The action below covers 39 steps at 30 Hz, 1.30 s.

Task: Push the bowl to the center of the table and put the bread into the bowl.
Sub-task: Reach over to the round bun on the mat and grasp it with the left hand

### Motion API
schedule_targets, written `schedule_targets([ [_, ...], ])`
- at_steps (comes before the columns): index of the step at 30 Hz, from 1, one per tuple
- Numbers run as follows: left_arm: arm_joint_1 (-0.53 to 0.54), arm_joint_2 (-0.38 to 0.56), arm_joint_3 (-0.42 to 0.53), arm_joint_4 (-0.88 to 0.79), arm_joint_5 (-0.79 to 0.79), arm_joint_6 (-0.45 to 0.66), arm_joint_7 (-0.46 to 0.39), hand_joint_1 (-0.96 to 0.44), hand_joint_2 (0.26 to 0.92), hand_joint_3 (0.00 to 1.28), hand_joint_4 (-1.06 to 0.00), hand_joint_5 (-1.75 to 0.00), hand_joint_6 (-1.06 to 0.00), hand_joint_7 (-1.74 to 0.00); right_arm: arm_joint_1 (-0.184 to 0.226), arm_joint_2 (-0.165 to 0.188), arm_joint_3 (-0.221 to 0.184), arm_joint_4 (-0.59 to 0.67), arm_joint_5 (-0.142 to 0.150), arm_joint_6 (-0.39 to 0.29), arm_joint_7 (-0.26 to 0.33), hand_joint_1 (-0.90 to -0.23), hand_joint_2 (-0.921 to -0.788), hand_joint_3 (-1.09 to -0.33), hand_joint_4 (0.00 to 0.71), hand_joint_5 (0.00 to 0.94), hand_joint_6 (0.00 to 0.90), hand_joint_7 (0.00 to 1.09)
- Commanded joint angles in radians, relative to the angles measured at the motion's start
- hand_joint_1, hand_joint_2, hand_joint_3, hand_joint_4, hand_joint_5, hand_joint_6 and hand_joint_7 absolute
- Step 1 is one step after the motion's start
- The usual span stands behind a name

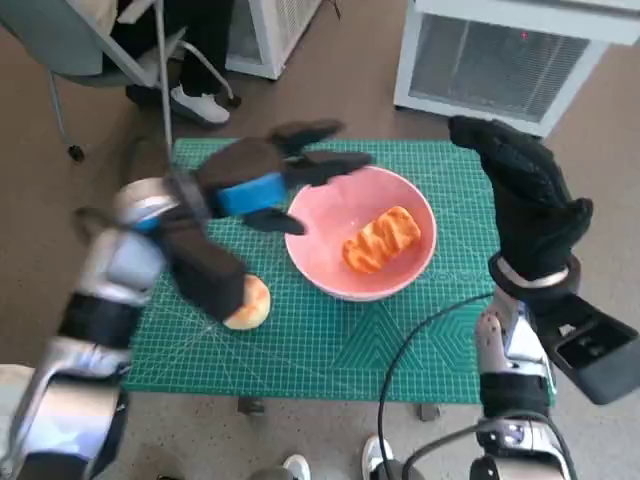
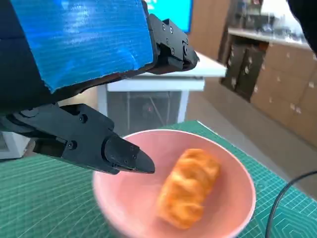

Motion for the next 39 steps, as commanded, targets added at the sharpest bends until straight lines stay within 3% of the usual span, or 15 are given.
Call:
schedule_targets([
  [1, 0.116, 0.062, 0.052, -0.085, -0.04, 0.01, -0.007, -0.35, 0.817, 0.01, -0.14, -0.02, -0.31, -0.03, 0.022, 0.004, 0.003, -0.008, 0.012, 0.014, 0.0, -0.598, -0.921, -0.816, -0.001, 0.453, -0.001, 0.67],
  [10, 0.32, 0.152, 0.132, -0.267, -0.038, 0.109, -0.009, -0.34, 0.82, 0.0, -0.17, -0.02, -0.35, -0.04, 0.02, 0.004, 0.005, -0.003, 0.013, 0.011, 0.007, -0.596, -0.921, -0.813, -0.001, 0.454, -0.001, 0.67],
  [18, 0.452, 0.171, 0.171, -0.372, -0.026, 0.18, 0.003, -0.32, 0.817, 0.0, -0.2, -0.01, -0.36, -0.04, 0.009, 0.004, 0.009, 0.017, 0.005, 0.002, 0.009, -0.582, -0.921, -0.813, -0.001, 0.461, -0.001, 0.68],
  [28, 0.511, 0.137, 0.142, -0.363, 0.004, 0.211, 0.025, -0.29, 0.812, 0.0, -0.23, -0.01, -0.37, -0.03, -0.007, -0.001, 0.013, 0.044, -0.002, -0.006, 0.013, -0.585, -0.921, -0.826, -0.001, 0.468, -0.001, 0.68],
  [39, 0.504, 0.104, 0.09, -0.304, 0.046, 0.239, 0.04, -0.27, 0.814, 0.0, -0.27, -0.01, -0.39, -0.02, -0.009, -0.008, 0.016, 0.049, -0.001, -0.007, 0.019, -0.608, -0.921, -0.826, -0.001, 0.473, -0.001, 0.68],
])
